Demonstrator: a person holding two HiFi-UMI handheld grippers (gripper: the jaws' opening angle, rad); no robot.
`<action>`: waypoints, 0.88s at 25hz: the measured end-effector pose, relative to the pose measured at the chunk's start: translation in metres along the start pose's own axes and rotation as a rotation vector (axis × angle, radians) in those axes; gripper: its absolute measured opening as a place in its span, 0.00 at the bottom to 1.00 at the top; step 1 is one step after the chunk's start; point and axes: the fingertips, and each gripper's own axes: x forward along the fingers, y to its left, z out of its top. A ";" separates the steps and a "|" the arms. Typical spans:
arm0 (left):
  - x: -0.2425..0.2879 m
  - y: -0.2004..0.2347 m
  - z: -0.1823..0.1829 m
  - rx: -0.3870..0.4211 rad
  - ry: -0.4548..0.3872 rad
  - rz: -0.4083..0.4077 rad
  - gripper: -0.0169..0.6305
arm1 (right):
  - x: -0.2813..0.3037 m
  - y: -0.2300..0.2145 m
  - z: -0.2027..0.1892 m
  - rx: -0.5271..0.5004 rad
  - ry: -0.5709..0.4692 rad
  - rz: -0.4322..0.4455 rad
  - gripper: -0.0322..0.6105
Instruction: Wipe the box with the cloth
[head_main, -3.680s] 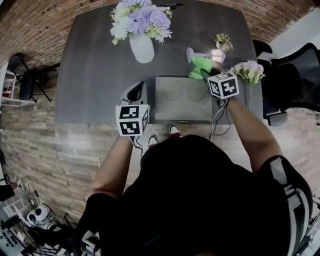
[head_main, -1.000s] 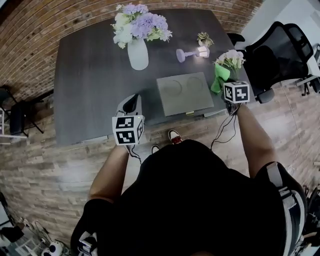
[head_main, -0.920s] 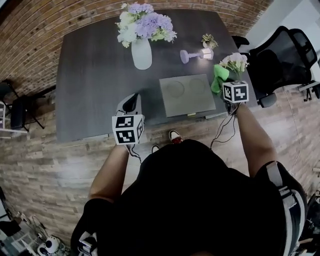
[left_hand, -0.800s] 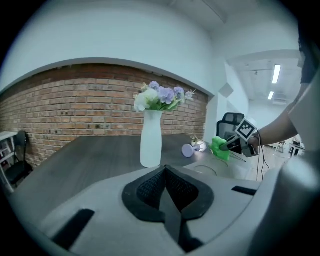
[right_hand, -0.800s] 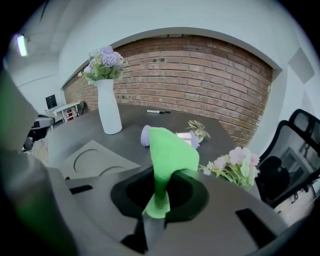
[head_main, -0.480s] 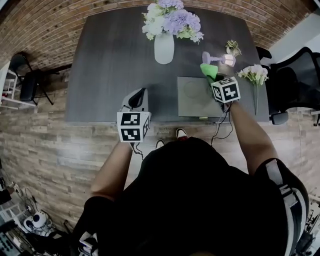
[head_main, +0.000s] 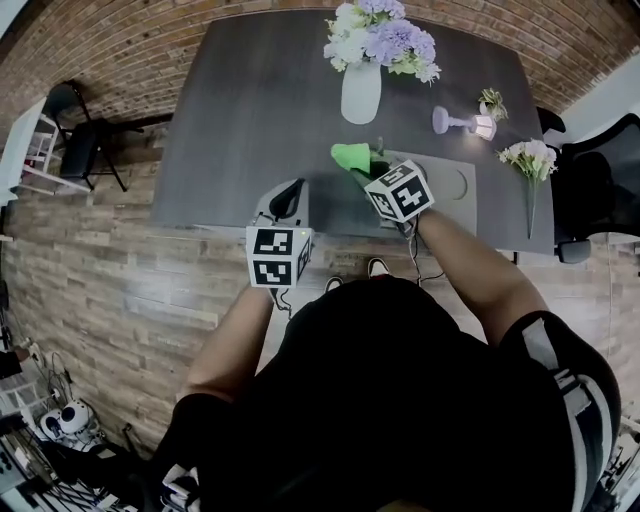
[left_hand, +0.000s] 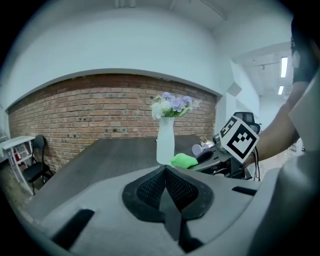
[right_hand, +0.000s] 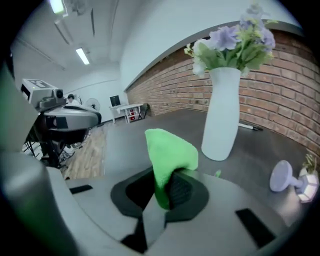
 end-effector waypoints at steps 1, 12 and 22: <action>-0.004 0.003 -0.001 -0.001 0.000 0.007 0.04 | 0.002 0.010 0.006 0.006 -0.015 0.022 0.12; -0.001 -0.012 0.004 0.010 -0.006 -0.045 0.04 | -0.043 -0.044 0.003 0.184 -0.107 -0.112 0.12; 0.050 -0.082 0.022 0.058 -0.001 -0.215 0.04 | -0.138 -0.145 -0.094 0.384 -0.065 -0.408 0.12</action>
